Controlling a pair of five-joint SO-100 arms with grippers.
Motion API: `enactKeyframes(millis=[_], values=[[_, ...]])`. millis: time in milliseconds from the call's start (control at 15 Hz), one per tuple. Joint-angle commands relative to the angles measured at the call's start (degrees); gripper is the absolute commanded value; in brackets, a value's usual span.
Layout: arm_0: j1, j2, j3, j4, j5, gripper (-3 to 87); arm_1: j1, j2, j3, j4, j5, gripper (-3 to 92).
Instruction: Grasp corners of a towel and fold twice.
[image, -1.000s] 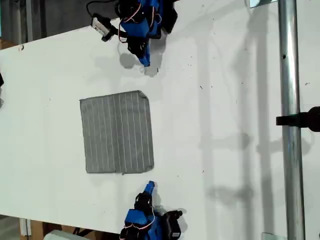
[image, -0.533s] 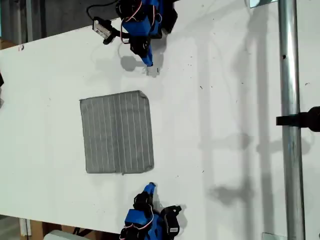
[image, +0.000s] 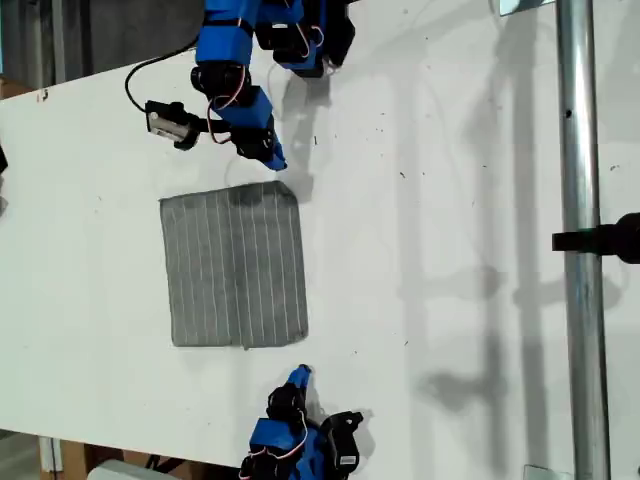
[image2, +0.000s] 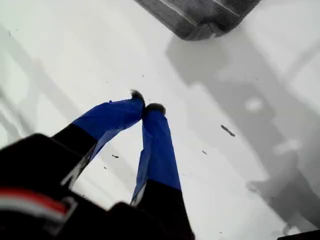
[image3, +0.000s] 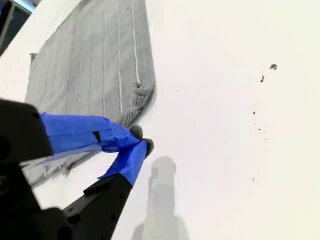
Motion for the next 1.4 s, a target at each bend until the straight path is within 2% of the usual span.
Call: enactKeyframes(millis=[0,133,267,400,533,667,733,800,1067,1267,1333], values=[[1.1,-0.1,0.0,-0.9,-1.1,-2.9,4.1,-5.2,-5.6,-1.6,-0.7,14.9],[1.6,-0.1,0.0,-0.8,-1.4,-2.9,8.0,-12.8,-10.9,-0.5,-2.8,35.3],[1.5,-0.1,0.0,-1.0,-0.8,-2.9,9.5,-21.6,-16.5,-1.5,-5.4,41.8],[1.6,-0.1,-0.1,-0.9,-0.8,-2.9,9.8,-30.1,-18.1,-4.7,-6.2,41.8],[1.7,-0.1,-0.1,-0.6,-0.9,-2.9,9.7,-37.3,-18.2,-8.4,-6.2,37.8],[1.7,-0.1,-0.1,-0.1,-1.1,-2.9,10.2,-45.4,-20.0,-8.5,-6.2,35.2],[1.7,-0.1,0.0,0.0,-1.0,-2.9,10.2,-49.0,-22.0,-7.9,-6.2,29.1],[1.5,-0.1,0.0,0.0,-0.8,-2.9,10.3,-52.4,-24.0,-7.2,-6.1,10.9],[1.7,-0.1,-0.1,0.5,-0.7,-2.9,9.1,-55.3,-27.2,-7.7,-6.9,-0.2],[4.0,-0.1,-5.8,1.0,-0.7,-3.1,8.3,-55.5,-28.8,-7.4,-8.4,-0.3],[4.1,-0.3,-9.8,-0.9,0.4,-3.1,7.8,-55.3,-29.0,-7.6,-9.0,-0.3]])
